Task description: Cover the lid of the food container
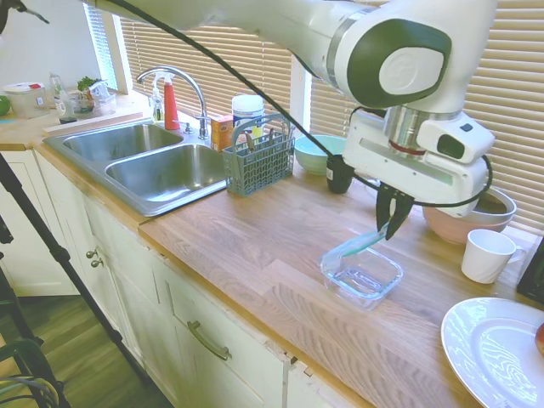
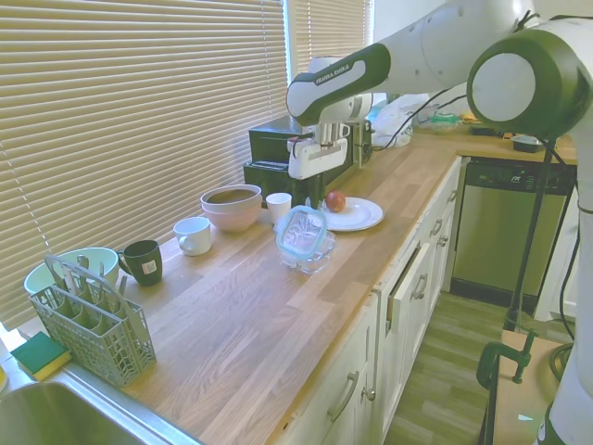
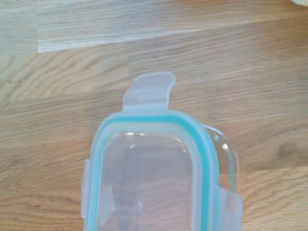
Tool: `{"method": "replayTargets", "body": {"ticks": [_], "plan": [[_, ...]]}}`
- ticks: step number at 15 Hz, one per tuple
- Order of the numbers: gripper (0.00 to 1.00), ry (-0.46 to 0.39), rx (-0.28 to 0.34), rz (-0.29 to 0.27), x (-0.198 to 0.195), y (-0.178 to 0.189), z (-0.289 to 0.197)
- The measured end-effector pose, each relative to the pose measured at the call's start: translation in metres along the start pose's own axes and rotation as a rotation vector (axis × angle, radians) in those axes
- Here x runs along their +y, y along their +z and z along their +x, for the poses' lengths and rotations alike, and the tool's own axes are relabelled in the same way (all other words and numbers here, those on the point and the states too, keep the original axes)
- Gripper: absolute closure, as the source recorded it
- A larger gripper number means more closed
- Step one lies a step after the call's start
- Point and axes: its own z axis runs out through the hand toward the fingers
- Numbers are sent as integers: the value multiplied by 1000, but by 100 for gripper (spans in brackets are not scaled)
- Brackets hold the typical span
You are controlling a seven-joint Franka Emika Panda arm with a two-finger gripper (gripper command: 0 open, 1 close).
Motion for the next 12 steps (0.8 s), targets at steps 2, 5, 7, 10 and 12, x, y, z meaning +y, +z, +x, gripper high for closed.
{"method": "replayTargets", "body": {"ticks": [2,5,7,10,12], "plan": [[100,2,-11,-8,8,9,12],[100,6,-39,-22,18,34,21],[100,5,-45,-25,19,45,22],[100,15,-53,-16,22,60,19],[100,20,-60,-13,25,73,17]]}}
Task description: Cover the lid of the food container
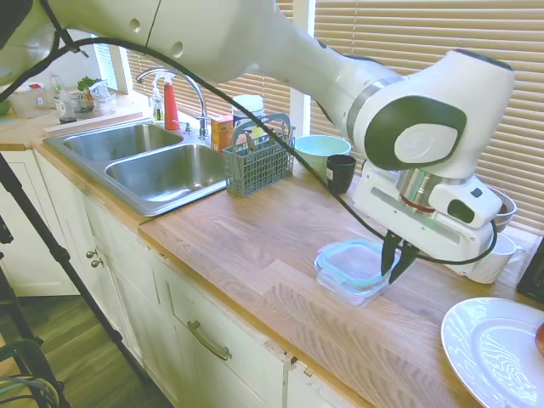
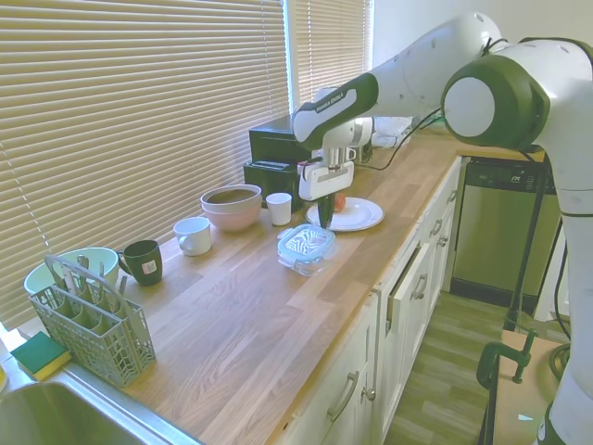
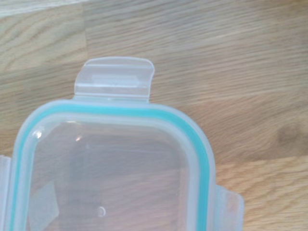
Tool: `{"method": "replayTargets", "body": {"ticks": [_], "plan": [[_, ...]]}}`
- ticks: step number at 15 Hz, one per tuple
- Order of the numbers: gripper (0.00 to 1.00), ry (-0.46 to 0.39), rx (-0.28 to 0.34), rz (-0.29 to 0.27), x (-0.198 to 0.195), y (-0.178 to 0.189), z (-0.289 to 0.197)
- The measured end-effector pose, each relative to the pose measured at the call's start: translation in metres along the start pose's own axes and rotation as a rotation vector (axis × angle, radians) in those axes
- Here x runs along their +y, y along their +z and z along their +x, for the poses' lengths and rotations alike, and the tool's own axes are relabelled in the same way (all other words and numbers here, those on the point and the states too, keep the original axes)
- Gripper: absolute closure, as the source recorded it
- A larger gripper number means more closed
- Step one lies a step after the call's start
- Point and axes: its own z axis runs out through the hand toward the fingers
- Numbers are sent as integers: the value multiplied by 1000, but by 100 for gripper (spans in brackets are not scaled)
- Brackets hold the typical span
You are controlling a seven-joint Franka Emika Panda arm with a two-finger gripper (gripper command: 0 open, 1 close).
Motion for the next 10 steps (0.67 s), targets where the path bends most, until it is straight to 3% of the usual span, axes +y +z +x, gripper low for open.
{"method": "replayTargets", "body": {"ticks": [7,8,10], "plan": [[100,3,-4,22,1,14,-2],[0,3,-4,23,1,14,-2],[0,5,-5,26,0,14,-2]]}}
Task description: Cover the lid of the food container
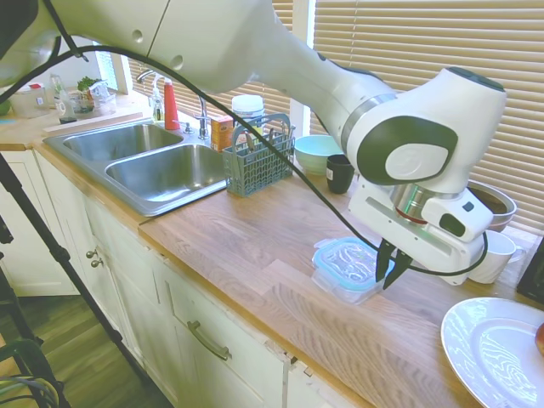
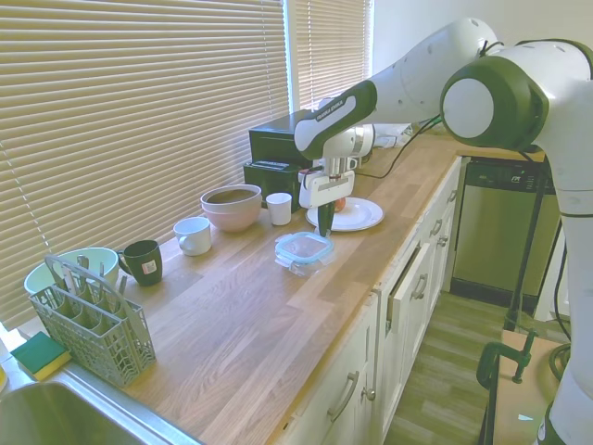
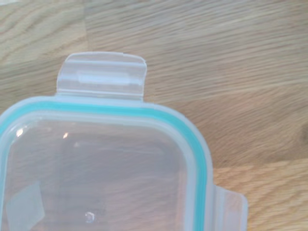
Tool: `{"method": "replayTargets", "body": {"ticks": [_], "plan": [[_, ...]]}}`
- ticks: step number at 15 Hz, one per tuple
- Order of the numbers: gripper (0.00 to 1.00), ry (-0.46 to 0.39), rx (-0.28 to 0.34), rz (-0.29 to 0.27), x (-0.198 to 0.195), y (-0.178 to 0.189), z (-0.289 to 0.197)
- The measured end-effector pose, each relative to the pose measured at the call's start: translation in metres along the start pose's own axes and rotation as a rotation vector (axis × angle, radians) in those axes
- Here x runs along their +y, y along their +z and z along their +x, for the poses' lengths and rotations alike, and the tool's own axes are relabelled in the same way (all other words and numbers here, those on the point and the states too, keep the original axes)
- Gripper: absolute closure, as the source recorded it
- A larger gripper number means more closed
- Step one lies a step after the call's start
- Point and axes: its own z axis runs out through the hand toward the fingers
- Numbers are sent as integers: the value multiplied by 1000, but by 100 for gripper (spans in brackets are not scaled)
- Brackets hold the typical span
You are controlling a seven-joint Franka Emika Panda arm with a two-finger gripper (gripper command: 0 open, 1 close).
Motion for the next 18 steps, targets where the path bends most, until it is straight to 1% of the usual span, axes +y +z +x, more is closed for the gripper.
{"method": "replayTargets", "body": {"ticks": [9,11,13,15,16,18], "plan": [[0,-15,-8,-2,-6,3,-7],[0,-26,0,5,-11,-6,-13],[0,-40,33,19,-14,-33,-23],[0,-62,68,28,-13,-72,-41],[0,-74,86,23,-11,-89,-52],[0,-100,107,7,-9,-113,-73]]}}
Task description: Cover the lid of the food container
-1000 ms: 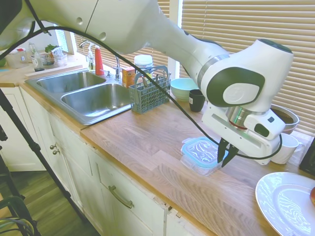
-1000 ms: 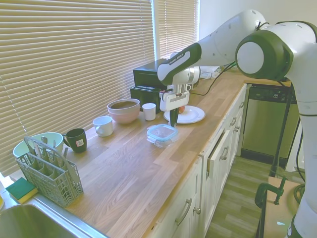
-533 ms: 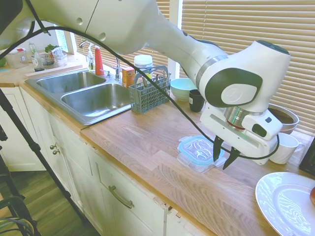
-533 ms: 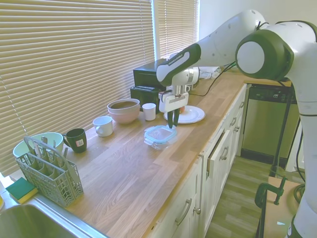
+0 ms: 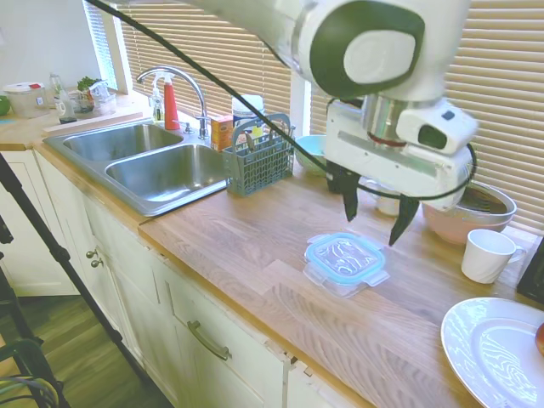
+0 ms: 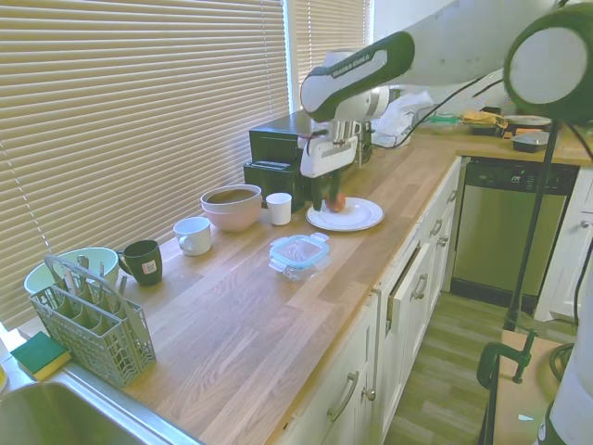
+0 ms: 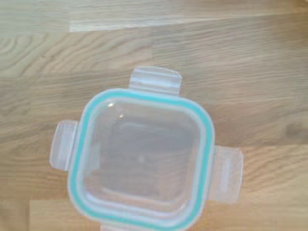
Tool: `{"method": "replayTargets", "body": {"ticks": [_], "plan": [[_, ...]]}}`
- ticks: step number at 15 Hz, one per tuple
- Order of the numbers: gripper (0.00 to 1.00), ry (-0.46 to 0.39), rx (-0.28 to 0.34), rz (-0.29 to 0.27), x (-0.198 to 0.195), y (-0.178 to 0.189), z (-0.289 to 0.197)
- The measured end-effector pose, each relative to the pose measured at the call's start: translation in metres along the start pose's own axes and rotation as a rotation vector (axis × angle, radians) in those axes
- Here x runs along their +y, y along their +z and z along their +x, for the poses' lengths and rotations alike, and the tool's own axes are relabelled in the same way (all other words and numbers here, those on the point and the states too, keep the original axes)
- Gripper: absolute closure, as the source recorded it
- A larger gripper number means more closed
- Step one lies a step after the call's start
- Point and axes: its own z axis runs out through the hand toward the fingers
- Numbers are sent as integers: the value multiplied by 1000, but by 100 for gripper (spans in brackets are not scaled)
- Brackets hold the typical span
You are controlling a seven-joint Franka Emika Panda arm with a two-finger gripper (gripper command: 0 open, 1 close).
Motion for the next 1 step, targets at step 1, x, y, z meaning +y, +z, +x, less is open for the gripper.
{"method": "replayTargets", "body": {"ticks": [1], "plan": [[0,-12,4,-21,-3,-6,-5]]}}
